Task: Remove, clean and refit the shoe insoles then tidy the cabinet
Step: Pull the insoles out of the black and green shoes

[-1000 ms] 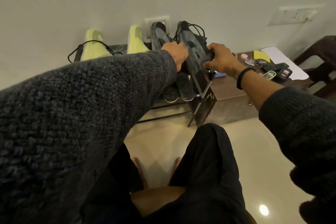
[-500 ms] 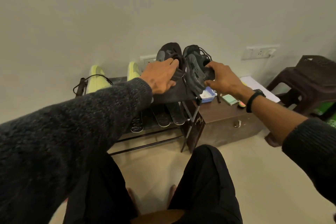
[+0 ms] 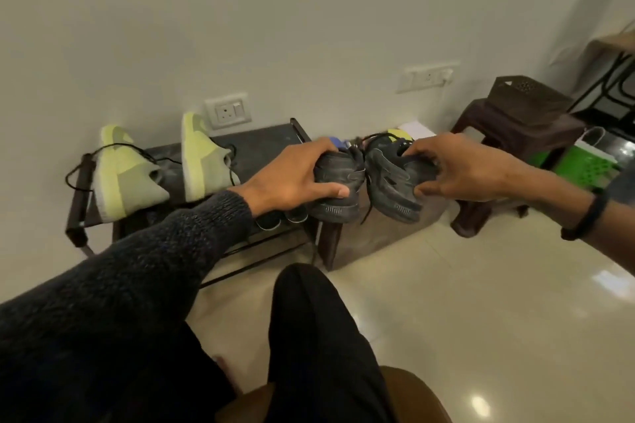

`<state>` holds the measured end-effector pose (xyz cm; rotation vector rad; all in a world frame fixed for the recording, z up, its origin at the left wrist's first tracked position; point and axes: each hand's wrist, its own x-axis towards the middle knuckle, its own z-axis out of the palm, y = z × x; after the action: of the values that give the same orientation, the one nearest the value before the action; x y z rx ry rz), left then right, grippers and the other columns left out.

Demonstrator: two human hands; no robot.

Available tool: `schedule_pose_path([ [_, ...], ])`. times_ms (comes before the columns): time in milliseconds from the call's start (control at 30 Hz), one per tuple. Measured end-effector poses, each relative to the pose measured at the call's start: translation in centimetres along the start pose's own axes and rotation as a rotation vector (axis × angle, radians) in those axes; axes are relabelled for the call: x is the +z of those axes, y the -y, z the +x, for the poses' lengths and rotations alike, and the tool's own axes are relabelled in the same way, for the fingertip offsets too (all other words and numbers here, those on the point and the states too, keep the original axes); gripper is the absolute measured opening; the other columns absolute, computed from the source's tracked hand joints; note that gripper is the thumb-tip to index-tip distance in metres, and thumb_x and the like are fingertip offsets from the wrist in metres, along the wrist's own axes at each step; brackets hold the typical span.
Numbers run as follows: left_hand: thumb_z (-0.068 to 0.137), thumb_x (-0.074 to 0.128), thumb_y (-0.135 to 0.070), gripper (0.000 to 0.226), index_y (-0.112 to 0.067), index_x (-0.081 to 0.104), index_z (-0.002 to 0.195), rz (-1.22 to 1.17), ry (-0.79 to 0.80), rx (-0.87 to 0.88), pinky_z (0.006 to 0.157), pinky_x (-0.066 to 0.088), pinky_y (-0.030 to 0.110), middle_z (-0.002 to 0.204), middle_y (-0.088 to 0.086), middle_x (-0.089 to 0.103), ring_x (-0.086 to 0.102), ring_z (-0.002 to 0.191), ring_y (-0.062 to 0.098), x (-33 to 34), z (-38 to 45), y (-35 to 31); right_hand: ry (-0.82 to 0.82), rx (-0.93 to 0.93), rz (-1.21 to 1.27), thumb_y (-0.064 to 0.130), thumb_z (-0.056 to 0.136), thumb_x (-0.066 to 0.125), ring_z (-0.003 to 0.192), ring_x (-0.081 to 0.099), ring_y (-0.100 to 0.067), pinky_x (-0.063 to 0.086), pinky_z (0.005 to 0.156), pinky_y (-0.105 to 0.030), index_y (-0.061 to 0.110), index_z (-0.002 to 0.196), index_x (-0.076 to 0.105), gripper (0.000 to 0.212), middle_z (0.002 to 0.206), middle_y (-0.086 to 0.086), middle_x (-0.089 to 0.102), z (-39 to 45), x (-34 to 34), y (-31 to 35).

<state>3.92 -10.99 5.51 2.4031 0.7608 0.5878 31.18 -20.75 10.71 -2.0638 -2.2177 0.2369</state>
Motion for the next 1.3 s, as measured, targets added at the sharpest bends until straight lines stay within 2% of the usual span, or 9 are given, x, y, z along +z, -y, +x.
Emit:
schedule_pose_path([
  [133,0.082,0.082,-0.041,0.049,-0.02,0.056,0.118,-0.09,0.113,-0.08,0.061,0.042,0.005,0.091,-0.015,0.06,0.056,0.071,-0.015,5.3,0.5,1.3,0.138,0.022,0.078,0.024,0.079,0.084,0.091,0.066,-0.006,0.056,0.082,-0.03,0.025,0.122,0.064,0.047,0.104,0.009,0.071,-0.5,4.3,-2.9],
  [367,0.08,0.083,-0.041,0.051,-0.017,0.057,0.116,-0.107,0.286,-0.23,0.073,0.053,0.019,0.108,-0.002,0.065,0.063,0.09,0.008,15.5,2.2,5.7,0.318,0.053,0.162,0.024,0.076,0.085,0.086,0.064,-0.015,0.056,0.078,-0.036,0.026,0.111,0.066,0.04,0.096,0.009,0.067,0.6,13.5,-7.8],
  [567,0.082,0.081,-0.039,0.048,-0.018,0.058,0.118,-0.065,0.414,-0.385,0.065,0.038,0.011,0.102,-0.007,0.059,0.06,0.09,0.011,22.4,3.1,10.2,0.441,0.1,0.2,0.013,0.076,0.079,0.085,0.062,-0.019,0.051,0.072,-0.03,0.02,0.112,0.068,0.038,0.096,0.004,0.066,2.6,21.8,-11.5],
  [733,0.088,0.074,-0.035,0.033,-0.017,0.061,0.112,0.049,0.591,-0.524,0.077,0.047,0.031,0.111,0.005,0.065,0.062,0.099,0.023,28.6,3.8,13.8,0.537,0.168,0.241,0.007,0.077,0.072,0.094,0.061,-0.024,0.049,0.076,-0.032,0.021,0.12,0.063,0.046,0.107,-0.002,0.066,4.5,29.6,-13.4],
  [867,0.092,0.071,-0.033,0.038,-0.014,0.059,0.123,0.096,0.684,-0.61,0.097,0.05,0.043,0.124,0.01,0.061,0.059,0.114,0.033,32.4,3.6,15.6,0.616,0.116,0.233,0.009,0.08,0.068,0.089,0.059,-0.032,0.052,0.072,-0.043,0.03,0.123,0.042,0.055,0.103,-0.01,0.059,5.1,35.6,-13.8],
  [967,0.091,0.071,-0.03,0.037,-0.012,0.061,0.122,0.127,0.731,-0.62,0.098,0.048,0.043,0.121,0.011,0.063,0.059,0.112,0.032,34.5,3.9,17.0,0.626,0.059,0.108,0.012,0.086,0.067,0.093,0.053,-0.031,0.05,0.067,-0.041,0.025,0.129,0.037,0.054,0.109,-0.012,0.055,5.4,39.2,-13.5],
  [1100,0.091,0.071,-0.029,0.035,-0.013,0.062,0.121,0.186,0.82,-0.624,0.104,0.043,0.045,0.12,0.011,0.065,0.06,0.114,0.031,36.7,4.6,18.2,0.599,0.04,0.012,0.016,0.09,0.069,0.121,0.047,-0.034,0.054,0.079,-0.042,0.025,0.141,0.034,0.063,0.129,-0.013,0.052,5.1,43.4,-13.5],
  [1200,0.093,0.068,-0.023,0.035,-0.011,0.061,0.125,0.227,0.843,-0.635,0.106,0.045,0.044,0.126,0.011,0.064,0.06,0.118,0.031,38.4,4.9,19.0,0.55,0.091,-0.005,0.016,0.092,0.066,0.118,0.047,-0.034,0.058,0.079,-0.042,0.026,0.141,0.034,0.06,0.127,-0.013,0.054,4.7,46.4,-13.6],
  [1300,0.096,0.063,-0.017,0.03,-0.01,0.062,0.124,0.245,0.821,-0.661,0.097,0.051,0.041,0.126,0.012,0.064,0.062,0.116,0.031,39.7,5.1,19.6,0.535,0.146,-0.003,0.017,0.095,0.063,0.116,0.047,-0.035,0.055,0.074,-0.04,0.026,0.148,0.033,0.061,0.123,-0.013,0.055,4.6,48.9,-13.5],
])
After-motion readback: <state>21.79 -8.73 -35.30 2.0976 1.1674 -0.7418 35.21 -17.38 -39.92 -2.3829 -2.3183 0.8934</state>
